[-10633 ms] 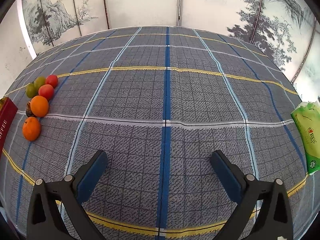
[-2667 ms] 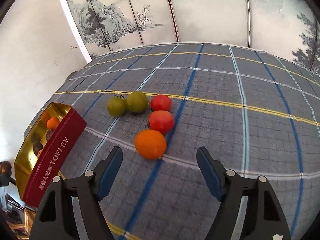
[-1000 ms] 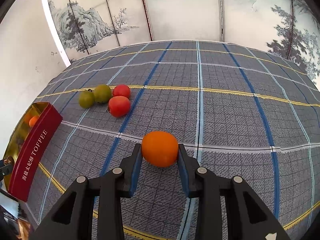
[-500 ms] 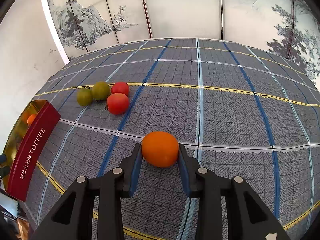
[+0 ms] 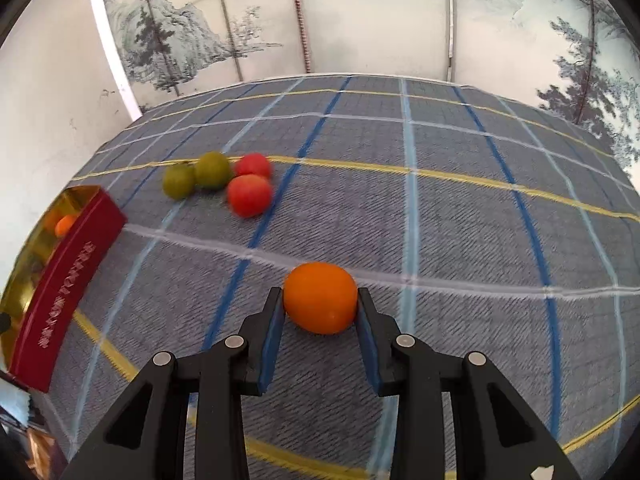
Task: Organize fruits
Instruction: 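Carry the orange with the right tool into the tin and release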
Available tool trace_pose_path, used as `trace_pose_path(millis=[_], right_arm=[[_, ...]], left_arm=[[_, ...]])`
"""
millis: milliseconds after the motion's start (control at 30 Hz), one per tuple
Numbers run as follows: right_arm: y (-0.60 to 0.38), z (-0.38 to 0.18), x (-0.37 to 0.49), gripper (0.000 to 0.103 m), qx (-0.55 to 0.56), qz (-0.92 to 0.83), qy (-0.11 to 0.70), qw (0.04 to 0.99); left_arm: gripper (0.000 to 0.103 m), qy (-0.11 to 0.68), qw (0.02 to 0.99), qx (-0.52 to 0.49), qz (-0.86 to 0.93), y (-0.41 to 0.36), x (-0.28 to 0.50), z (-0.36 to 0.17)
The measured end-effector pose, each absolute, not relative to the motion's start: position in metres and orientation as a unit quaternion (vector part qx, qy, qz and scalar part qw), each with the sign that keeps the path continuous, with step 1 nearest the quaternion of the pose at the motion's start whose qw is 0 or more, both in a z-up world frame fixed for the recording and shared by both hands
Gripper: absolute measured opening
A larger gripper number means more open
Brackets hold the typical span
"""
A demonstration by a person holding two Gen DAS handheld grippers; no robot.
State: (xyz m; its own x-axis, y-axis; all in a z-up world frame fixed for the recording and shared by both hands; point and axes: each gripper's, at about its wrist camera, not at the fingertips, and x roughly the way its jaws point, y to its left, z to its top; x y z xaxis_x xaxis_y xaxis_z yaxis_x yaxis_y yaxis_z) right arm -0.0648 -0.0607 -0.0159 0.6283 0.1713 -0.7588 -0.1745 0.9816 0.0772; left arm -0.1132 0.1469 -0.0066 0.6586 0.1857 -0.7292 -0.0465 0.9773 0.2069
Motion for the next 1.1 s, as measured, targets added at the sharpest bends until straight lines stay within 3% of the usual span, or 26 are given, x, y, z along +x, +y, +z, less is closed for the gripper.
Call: trace_pose_path(millis=[400,633,1100], right_arm=[[0.028,0.023,-0.105,0.033,0.005,0.234,0.396,0.888],[0.12,0.042,-0.119,0.033,-0.05,0.337,0.387,0.857],[0.212,0.02,-0.085,0.033,-0.092,0.364,0.425,0.823]], left_arm=[[0.069,0.398,0.91,0.073,0.091,0.167,-0.125,-0.003],[0.07,0.392,0.912,0.071,0.099,0.177,-0.133,-0.001],[0.073,0.396,0.908,0.046,0.131,0.212,-0.146,-0.006]])
